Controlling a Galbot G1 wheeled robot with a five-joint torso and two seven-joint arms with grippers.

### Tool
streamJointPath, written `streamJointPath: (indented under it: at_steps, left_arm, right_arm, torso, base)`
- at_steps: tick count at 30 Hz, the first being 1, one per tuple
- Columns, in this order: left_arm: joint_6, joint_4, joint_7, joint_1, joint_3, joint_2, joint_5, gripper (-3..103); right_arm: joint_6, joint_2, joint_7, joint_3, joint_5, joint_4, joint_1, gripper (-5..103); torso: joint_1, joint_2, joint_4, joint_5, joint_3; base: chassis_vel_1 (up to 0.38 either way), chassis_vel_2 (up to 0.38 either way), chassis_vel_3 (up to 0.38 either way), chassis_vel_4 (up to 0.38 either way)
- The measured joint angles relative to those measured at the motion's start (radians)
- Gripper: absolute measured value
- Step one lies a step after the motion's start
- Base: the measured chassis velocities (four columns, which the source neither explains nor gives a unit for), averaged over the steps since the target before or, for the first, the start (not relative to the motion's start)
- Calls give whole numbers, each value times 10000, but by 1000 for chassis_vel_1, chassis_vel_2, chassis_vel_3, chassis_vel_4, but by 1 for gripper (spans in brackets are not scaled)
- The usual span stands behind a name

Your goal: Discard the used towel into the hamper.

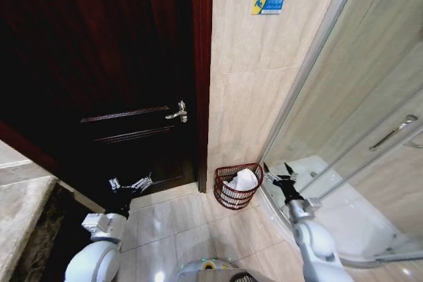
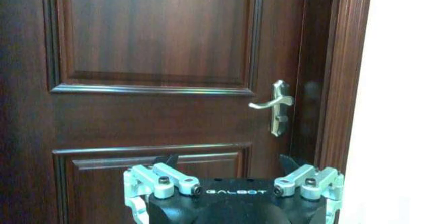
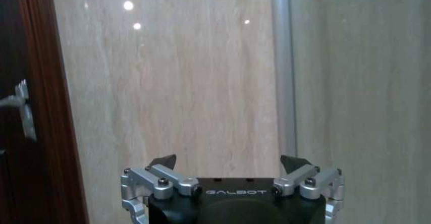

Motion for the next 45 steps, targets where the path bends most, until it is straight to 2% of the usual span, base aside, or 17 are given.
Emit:
streamJointPath:
  at_steps: [8, 15, 23, 45]
  left_arm:
    - [0, 0, 0, 0, 0, 0, 0, 98]
    - [0, 0, 0, 0, 0, 0, 0, 98]
    - [0, 0, 0, 0, 0, 0, 0, 98]
    - [0, 0, 0, 0, 0, 0, 0, 98]
  right_arm:
    - [140, 356, -23, 320, 392, 1083, -835, 100]
    - [461, 640, -85, -46, 351, 1940, -1449, 100]
    - [367, 678, -174, -343, 157, 2808, -1977, 100]
    - [253, 670, -212, -419, 186, 2949, -2091, 100]
  torso:
    - [0, -2, 1, 0, 0]
    - [0, -2, 1, 0, 0]
    - [0, -2, 1, 0, 0]
    - [1, -2, 1, -1, 1]
  base:
    - [0, 0, 0, 0]
    - [0, 0, 0, 0]
    - [0, 0, 0, 0]
    - [0, 0, 0, 0]
